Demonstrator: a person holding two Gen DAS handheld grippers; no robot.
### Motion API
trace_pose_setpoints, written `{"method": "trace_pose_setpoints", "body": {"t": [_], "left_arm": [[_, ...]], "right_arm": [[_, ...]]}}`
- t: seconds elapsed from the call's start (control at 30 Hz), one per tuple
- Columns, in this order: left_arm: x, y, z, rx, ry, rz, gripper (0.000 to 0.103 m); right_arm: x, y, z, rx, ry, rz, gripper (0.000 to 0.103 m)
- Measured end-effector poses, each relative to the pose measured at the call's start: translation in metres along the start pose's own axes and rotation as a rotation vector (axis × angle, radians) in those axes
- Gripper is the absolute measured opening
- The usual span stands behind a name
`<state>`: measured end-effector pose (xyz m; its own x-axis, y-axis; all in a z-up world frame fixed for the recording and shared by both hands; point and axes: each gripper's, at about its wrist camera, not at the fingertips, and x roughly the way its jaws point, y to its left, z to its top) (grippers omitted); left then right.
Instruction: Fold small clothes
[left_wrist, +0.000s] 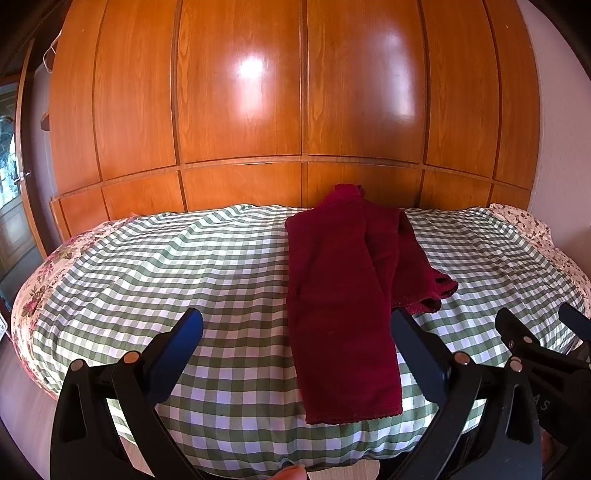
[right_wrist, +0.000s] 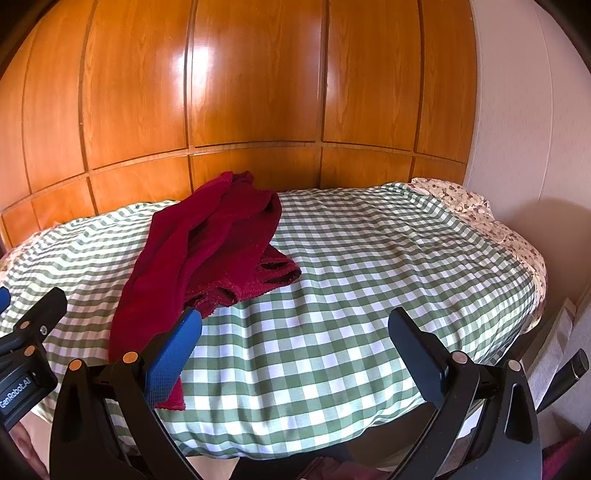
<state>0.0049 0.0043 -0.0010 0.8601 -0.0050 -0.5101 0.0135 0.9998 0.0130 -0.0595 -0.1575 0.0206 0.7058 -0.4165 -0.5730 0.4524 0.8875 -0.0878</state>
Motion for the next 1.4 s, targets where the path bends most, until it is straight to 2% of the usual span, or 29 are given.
{"method": "trace_pose_setpoints", "body": {"t": [0.97, 1.13, 1.4], "left_arm": [[0.008, 0.007, -0.001, -0.011, 0.021, 0.001, 0.101], [0.012, 0.006, -0.003, 0.004, 0.03, -0.002, 0.101], [0.033, -0.001, -0.008, 0.057, 0.092, -0.022, 0.101]], "right_arm": [[0.007, -0.003, -0.003, -0.002, 0.024, -0.009, 0.1], [0.014, -0.005, -0.005, 0.001, 0.048, -0.011, 0.1], [0.037, -0.02, -0.008, 0.051, 0.124, -0.018, 0.1]]}}
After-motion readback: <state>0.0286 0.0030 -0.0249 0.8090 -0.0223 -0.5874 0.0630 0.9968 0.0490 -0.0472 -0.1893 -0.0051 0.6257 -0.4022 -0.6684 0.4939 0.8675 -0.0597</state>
